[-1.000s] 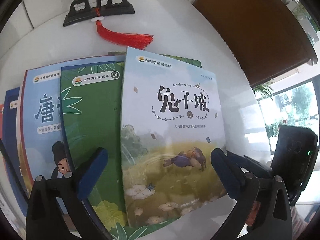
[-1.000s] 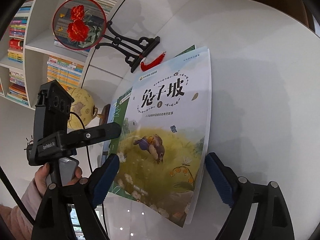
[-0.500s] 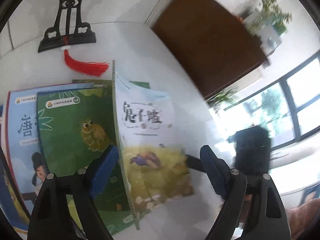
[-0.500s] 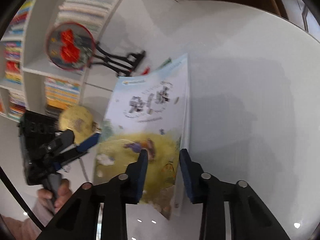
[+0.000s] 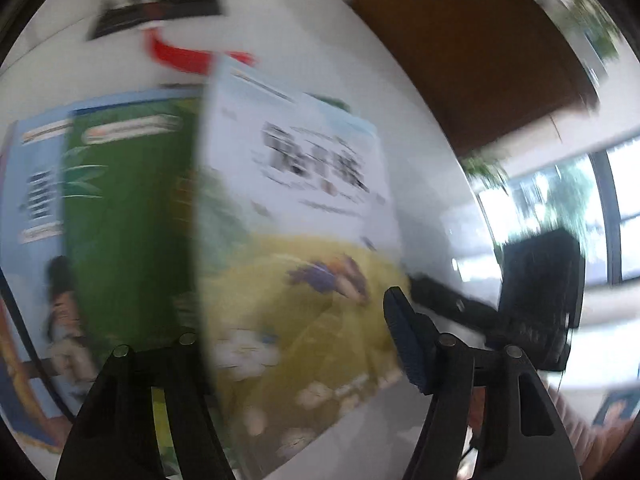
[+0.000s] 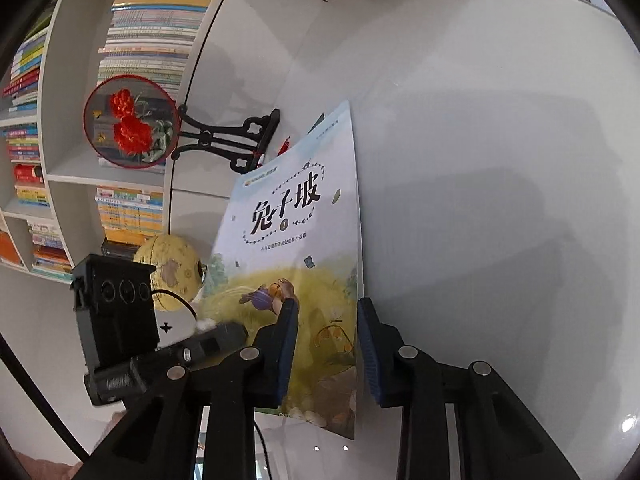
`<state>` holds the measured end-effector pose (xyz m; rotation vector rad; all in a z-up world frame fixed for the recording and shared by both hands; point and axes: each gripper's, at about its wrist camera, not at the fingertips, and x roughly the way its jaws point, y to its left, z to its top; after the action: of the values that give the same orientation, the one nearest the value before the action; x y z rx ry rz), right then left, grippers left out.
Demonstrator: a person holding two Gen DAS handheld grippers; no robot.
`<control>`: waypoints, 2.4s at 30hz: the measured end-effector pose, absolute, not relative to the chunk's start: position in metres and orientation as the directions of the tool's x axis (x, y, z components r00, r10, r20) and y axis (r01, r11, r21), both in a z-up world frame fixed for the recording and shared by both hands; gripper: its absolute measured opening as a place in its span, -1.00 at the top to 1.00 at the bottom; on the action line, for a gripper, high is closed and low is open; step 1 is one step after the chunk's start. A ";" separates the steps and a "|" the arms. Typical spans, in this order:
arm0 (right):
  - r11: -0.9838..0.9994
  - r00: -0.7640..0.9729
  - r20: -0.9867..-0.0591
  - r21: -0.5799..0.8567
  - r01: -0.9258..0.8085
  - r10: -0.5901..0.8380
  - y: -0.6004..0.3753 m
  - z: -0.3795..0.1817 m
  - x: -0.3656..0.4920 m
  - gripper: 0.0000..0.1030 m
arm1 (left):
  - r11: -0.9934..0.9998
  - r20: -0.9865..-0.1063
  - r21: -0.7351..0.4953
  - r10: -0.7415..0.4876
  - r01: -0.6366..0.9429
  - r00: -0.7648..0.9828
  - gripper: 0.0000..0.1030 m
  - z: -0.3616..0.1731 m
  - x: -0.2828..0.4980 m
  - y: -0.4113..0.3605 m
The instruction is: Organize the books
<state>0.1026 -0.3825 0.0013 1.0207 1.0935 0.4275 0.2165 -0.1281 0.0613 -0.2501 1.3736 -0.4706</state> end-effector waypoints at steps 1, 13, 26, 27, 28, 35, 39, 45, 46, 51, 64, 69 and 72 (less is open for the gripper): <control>0.500 0.436 -0.524 0.847 0.179 0.732 -0.383 0.001 0.103 0.41 | 0.888 -0.879 -0.438 -0.456 0.142 0.143 -0.25 0.062 0.219 -0.120; 0.227 0.491 -0.272 0.962 0.150 0.827 -0.388 -0.015 0.096 0.40 | 0.892 -0.885 -0.438 -0.449 0.112 0.123 0.74 0.051 0.207 -0.109; 0.510 0.445 -0.454 0.860 -0.006 0.772 -0.366 0.027 0.113 0.90 | 0.920 -0.900 -0.338 -0.378 0.200 0.218 0.74 0.065 0.187 -0.129; 0.522 0.443 -0.461 0.853 -0.018 0.769 -0.365 0.031 0.113 0.90 | 0.918 -0.895 -0.349 -0.387 0.190 0.222 0.74 0.066 0.184 -0.128; 0.526 0.440 -0.463 0.850 -0.024 0.769 -0.364 0.032 0.114 0.90 | 0.912 -0.888 -0.370 -0.403 0.176 0.224 0.74 0.066 0.183 -0.124; 0.516 0.449 -0.450 0.856 -0.029 0.772 -0.362 0.040 0.107 0.90 | 0.913 -0.882 -0.355 -0.399 0.202 0.250 0.74 0.081 0.175 -0.106; 0.510 0.449 -0.435 0.859 -0.055 0.781 -0.352 0.050 0.106 0.90 | 0.916 -0.879 -0.355 -0.395 0.187 0.265 0.74 0.090 0.169 -0.097; 0.503 0.438 -0.419 0.860 -0.089 0.795 -0.330 0.067 0.104 0.90 | 0.917 -0.863 -0.365 -0.398 0.163 0.310 0.74 0.101 0.158 -0.072; 0.497 0.434 -0.414 0.862 -0.095 0.801 -0.325 0.070 0.104 0.90 | 0.916 -0.859 -0.368 -0.400 0.158 0.320 0.74 0.105 0.154 -0.067; 0.492 0.417 -0.406 0.862 -0.121 0.813 -0.301 0.081 0.101 0.90 | 0.921 -0.851 -0.371 -0.389 0.121 0.352 0.74 0.115 0.138 -0.035; 0.502 0.324 -0.428 0.844 -0.190 0.844 -0.199 0.103 0.096 0.90 | 0.917 -0.826 -0.398 -0.367 0.019 0.427 0.74 0.120 0.087 0.077; 0.498 0.289 -0.432 0.840 -0.217 0.854 -0.147 0.104 0.090 0.90 | 0.915 -0.823 -0.404 -0.353 -0.021 0.446 0.74 0.122 0.073 0.125; 0.487 0.264 -0.427 0.842 -0.231 0.865 -0.114 0.105 0.087 0.90 | 0.913 -0.820 -0.405 -0.339 -0.049 0.461 0.74 0.123 0.062 0.157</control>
<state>0.0871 -0.1137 0.1049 0.7401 1.0454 0.8397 0.0621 0.1570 0.1235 -0.4015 1.0845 -0.1842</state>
